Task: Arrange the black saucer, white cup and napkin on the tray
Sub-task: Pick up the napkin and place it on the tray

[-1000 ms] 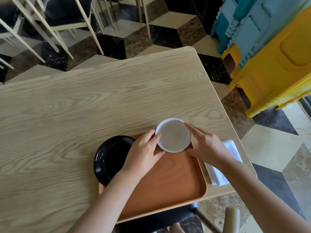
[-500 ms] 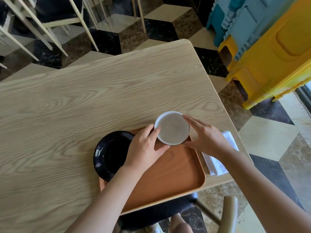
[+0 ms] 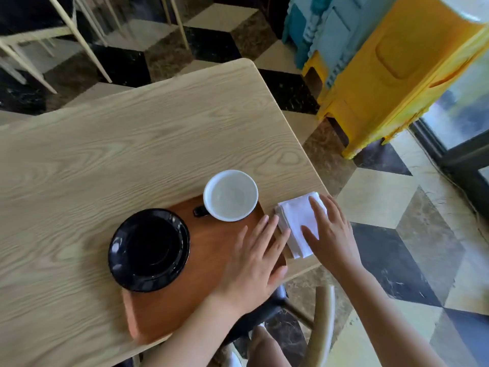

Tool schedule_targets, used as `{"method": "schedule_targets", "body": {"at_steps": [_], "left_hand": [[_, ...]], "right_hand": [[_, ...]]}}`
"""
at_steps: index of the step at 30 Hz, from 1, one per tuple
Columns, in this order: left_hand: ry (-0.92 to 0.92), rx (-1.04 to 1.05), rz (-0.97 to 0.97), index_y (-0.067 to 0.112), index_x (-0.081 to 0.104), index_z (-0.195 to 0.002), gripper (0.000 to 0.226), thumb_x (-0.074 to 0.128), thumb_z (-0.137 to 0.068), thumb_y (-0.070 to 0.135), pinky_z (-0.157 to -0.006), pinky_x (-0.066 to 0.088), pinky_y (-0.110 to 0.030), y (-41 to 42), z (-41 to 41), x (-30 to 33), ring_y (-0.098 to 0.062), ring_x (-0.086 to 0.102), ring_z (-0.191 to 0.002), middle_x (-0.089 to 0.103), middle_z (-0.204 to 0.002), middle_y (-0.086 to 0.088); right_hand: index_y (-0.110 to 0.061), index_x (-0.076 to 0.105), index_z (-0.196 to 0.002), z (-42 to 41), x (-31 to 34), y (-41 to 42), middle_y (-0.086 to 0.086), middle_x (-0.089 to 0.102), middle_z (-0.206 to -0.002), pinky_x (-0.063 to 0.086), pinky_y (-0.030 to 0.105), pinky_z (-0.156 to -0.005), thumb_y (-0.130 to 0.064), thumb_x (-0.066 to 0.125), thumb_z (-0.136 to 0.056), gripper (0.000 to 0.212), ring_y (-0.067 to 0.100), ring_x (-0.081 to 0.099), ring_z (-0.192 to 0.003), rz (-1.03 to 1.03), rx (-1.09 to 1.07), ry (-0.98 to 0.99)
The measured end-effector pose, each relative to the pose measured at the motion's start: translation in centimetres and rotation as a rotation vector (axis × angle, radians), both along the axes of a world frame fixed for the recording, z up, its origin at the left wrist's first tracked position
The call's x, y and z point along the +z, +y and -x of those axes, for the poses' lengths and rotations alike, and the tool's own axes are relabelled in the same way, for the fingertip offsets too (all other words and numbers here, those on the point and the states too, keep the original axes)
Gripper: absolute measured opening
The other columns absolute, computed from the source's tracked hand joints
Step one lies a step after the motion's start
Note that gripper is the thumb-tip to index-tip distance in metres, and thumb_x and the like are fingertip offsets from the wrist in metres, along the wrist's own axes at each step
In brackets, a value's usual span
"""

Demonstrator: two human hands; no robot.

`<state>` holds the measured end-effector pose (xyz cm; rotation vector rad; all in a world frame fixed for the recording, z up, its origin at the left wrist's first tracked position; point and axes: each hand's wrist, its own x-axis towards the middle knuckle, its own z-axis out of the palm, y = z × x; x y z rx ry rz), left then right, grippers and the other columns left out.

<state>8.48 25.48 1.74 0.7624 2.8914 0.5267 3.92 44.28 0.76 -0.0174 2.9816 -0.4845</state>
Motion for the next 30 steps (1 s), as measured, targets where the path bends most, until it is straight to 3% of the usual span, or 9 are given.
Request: {"method": "schedule_targets", "body": {"at_steps": [5,12,15,17,21,24,26,28,30], "left_hand": [[-0.17,-0.169,0.202,0.033,-0.004,-0.145,0.062,0.027,-0.094,0.049,-0.109,-0.013,-0.055,3.0,0.4,-2.5,-0.019,-0.025,-0.138,-0.013,-0.157,-0.005],[-0.185,-0.2,0.317,0.029,-0.002,-0.145,0.064,0.024,-0.093,0.053,-0.105,-0.02,-0.056,3.8,0.6,-3.2,-0.02,-0.017,-0.142,-0.009,-0.158,-0.006],[-0.2,-0.202,0.323,0.027,-0.002,-0.145,0.064,0.023,-0.093,0.053,-0.106,-0.017,-0.058,3.8,0.6,-3.1,-0.02,-0.019,-0.141,-0.011,-0.157,-0.007],[-0.234,-0.185,0.289,0.026,0.0,-0.146,0.062,0.023,-0.094,0.052,-0.108,-0.013,-0.058,3.9,0.4,-2.9,-0.019,-0.02,-0.141,-0.013,-0.157,-0.007],[-0.273,-0.052,0.069,0.024,0.027,-0.139,0.049,0.032,-0.094,0.043,-0.112,-0.005,-0.054,3.8,-0.4,-2.5,-0.014,-0.005,-0.143,0.005,-0.158,-0.004],[-0.264,0.182,-0.319,0.014,0.054,-0.121,0.032,0.049,-0.092,0.027,-0.114,0.021,-0.043,3.8,-0.8,-2.0,-0.017,0.032,-0.135,0.04,-0.145,-0.008],[-0.282,0.387,-0.59,0.007,0.058,-0.117,0.029,0.056,-0.089,0.014,-0.105,0.036,-0.032,3.7,-0.8,-1.6,-0.021,0.049,-0.122,0.054,-0.131,-0.013],[-0.472,0.584,-0.872,0.013,0.052,-0.122,0.035,0.057,-0.087,0.008,-0.096,0.046,-0.027,3.2,-0.7,-1.0,-0.011,0.056,-0.114,0.057,-0.126,-0.008],[-0.768,0.75,-1.16,0.021,0.045,-0.124,0.042,0.059,-0.087,0.008,-0.086,0.052,-0.025,2.6,-0.6,-0.7,-0.004,0.061,-0.106,0.059,-0.121,-0.004]], "right_hand": [[-0.013,0.031,-0.14,-0.7,-1.0,2.3,0.016,0.032,-0.148,0.031,0.044,-0.108,-0.03,0.064,-0.083,0.068,0.031,0.025,-0.137,0.015,-0.063,-0.132],[-0.017,0.047,-0.129,-0.7,-1.0,2.3,0.007,0.053,-0.131,0.044,0.04,-0.09,-0.018,0.066,-0.08,0.052,0.029,0.044,-0.116,0.08,-0.049,-0.055],[-0.016,0.047,-0.131,-0.2,-0.6,2.2,0.009,0.056,-0.128,0.043,0.04,-0.092,-0.012,0.063,-0.082,0.052,0.03,0.049,-0.115,0.239,-0.173,-0.062],[-0.015,0.046,-0.131,0.5,-0.3,2.3,0.011,0.061,-0.12,0.044,0.035,-0.084,-0.012,0.061,-0.083,0.05,0.03,0.055,-0.108,0.34,-0.286,-0.114],[-0.02,0.057,-0.118,1.2,0.5,2.7,0.007,0.068,-0.098,0.043,0.028,-0.066,-0.012,0.054,-0.085,0.034,0.025,0.063,-0.088,0.467,-0.347,-0.235],[-0.025,0.056,-0.111,0.7,1.6,2.5,0.005,0.066,-0.091,0.049,0.03,-0.062,-0.007,0.054,-0.085,0.032,0.022,0.064,-0.08,0.577,-0.311,-0.237],[-0.031,0.056,-0.107,0.3,2.4,2.0,0.007,0.066,-0.089,0.051,0.036,-0.064,-0.003,0.054,-0.085,0.035,0.024,0.065,-0.077,0.675,-0.282,-0.212],[-0.038,0.057,-0.099,-0.3,3.4,1.5,0.006,0.068,-0.084,0.051,0.036,-0.061,-0.001,0.054,-0.085,0.04,0.023,0.065,-0.072,0.797,-0.256,-0.203],[-0.042,0.06,-0.092,-1.0,4.1,0.9,-0.003,0.07,-0.073,0.048,0.025,-0.049,0.003,0.053,-0.085,0.046,0.013,0.063,-0.063,0.943,-0.26,-0.217]]}}
